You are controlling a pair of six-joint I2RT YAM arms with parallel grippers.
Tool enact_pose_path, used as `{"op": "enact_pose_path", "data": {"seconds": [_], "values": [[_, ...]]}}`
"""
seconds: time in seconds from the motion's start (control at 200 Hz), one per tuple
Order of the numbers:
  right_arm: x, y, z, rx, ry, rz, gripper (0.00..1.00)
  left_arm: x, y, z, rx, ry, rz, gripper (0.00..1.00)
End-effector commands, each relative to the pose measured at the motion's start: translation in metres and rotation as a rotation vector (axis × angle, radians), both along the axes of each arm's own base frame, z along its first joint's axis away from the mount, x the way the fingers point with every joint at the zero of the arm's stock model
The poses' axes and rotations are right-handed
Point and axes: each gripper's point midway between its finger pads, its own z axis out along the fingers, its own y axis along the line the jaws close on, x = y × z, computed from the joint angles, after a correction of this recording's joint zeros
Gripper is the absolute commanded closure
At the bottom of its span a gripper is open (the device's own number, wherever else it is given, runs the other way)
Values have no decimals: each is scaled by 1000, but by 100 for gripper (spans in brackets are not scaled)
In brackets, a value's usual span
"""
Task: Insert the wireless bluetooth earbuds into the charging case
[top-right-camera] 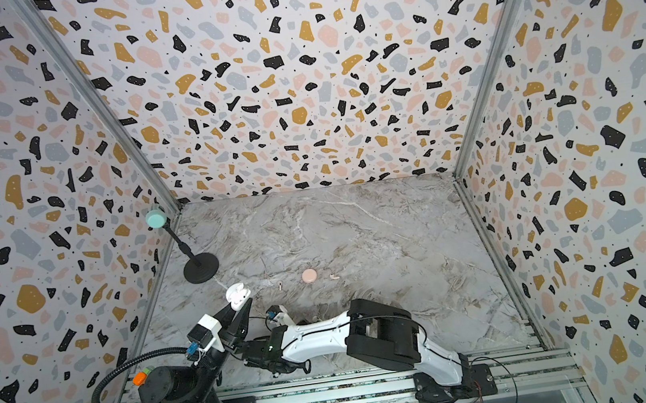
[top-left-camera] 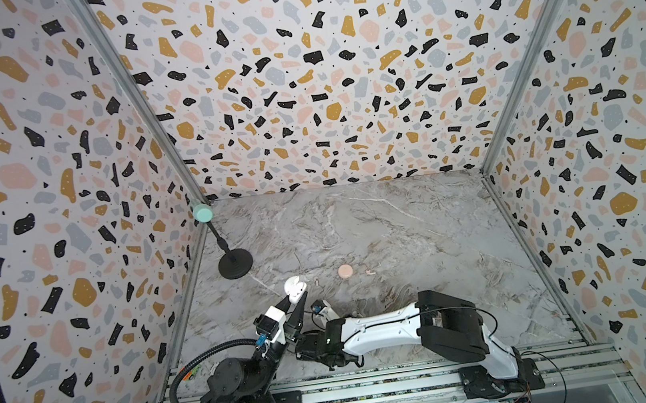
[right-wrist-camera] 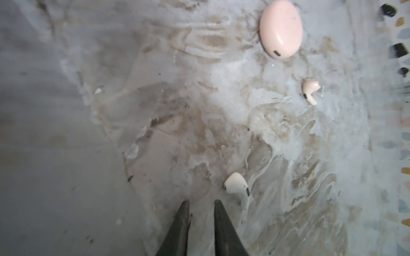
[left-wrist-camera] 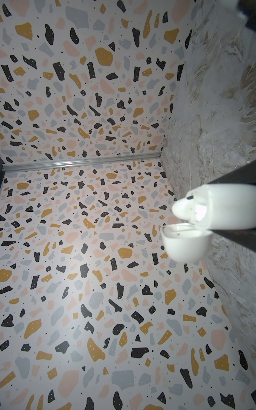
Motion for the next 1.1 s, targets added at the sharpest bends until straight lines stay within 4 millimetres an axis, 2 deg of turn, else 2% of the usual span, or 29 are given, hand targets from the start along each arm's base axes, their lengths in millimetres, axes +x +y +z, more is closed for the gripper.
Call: {"op": "enact_pose_path", "data": {"seconds": [0.0,0.19,0.385,0.476,0.591,0.706,0.816,0.866,1.006,1.096], "values": [[-14,22,20,164,78,73,74,-4,6,14,-55,-38,-2,100],[-27,27,48,311,115,148,65,-6,2,13,-38,-45,-23,100],[-37,13,81,464,124,212,52,-17,-17,4,32,-86,-121,100],[-40,0,99,553,123,242,44,-20,-24,-2,69,-97,-149,100],[-41,-18,127,718,144,281,34,-33,-41,-13,173,-142,-240,100],[-40,-38,154,893,184,329,24,-36,-55,-22,253,-125,-297,100],[-43,-58,181,1032,199,395,23,-40,-68,-24,282,-110,-362,100],[-46,-69,192,1084,199,420,17,-42,-74,-26,287,-99,-392,100],[-54,-94,208,1213,237,470,4,-51,-82,-28,268,-84,-466,100],[-52,-106,209,1237,254,457,3,-58,-82,-29,236,-73,-512,100]]}}
